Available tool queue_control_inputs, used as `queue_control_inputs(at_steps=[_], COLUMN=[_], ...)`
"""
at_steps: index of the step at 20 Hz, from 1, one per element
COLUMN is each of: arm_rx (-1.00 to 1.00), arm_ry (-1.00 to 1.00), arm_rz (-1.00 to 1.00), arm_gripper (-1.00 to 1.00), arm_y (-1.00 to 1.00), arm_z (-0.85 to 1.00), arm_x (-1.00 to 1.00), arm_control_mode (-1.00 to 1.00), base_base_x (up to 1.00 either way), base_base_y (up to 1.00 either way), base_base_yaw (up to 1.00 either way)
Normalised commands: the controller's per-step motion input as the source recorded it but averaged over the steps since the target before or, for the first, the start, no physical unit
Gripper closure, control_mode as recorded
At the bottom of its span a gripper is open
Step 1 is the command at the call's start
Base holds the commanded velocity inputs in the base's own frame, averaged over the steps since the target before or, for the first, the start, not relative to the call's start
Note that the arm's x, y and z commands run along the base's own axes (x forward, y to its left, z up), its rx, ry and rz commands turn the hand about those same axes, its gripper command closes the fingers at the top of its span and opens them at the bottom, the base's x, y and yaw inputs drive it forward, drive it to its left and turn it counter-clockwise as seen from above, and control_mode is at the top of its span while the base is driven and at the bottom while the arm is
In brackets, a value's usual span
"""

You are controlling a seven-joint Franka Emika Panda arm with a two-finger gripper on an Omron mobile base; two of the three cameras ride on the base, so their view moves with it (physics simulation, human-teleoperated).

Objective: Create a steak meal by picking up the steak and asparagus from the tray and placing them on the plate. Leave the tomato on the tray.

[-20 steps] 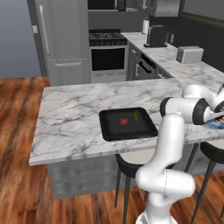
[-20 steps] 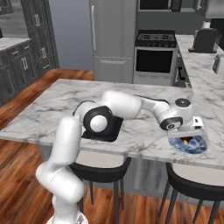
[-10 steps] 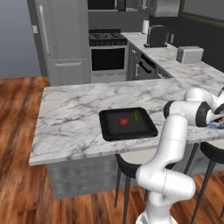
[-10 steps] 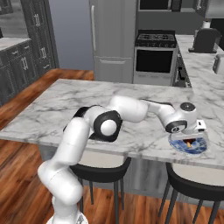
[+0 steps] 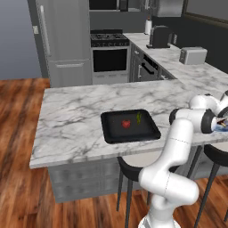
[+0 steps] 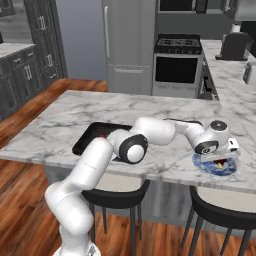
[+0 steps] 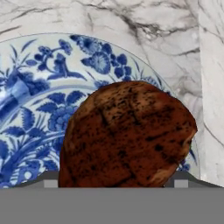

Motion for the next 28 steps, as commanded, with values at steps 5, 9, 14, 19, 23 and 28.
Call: queue_control_inputs(at_steps=[5, 9, 14, 19, 23, 28], arm_rx=[0.0, 0.0, 0.0, -0.02, -0.07, -0.1], arm_ry=[0.0, 0.0, 0.01, -0.01, 0.0, -0.02], arm_rz=[0.01, 0.0, 0.0, 0.0, 0.01, 0.0], arm_gripper=[-1.0, -1.0, -1.0, -1.0, -1.0, -1.0], arm_y=[-0.06, 0.02, 0.16, 0.38, 0.83, 0.98], arm_z=[-0.02, 0.0, 0.0, 0.22, 0.46, 0.39], arm_x=[0.06, 0.0, 0.0, -0.35, -0.66, -0.72], arm_control_mode=[-1.0, -1.0, -1.0, -1.0, -1.0, -1.0], base_base_x=[0.0, 0.0, 0.0, 0.0, 0.0, 0.0], base_base_y=[0.0, 0.0, 0.0, 0.0, 0.0, 0.0], base_base_yaw=[0.0, 0.0, 0.0, 0.0, 0.0, 0.0])
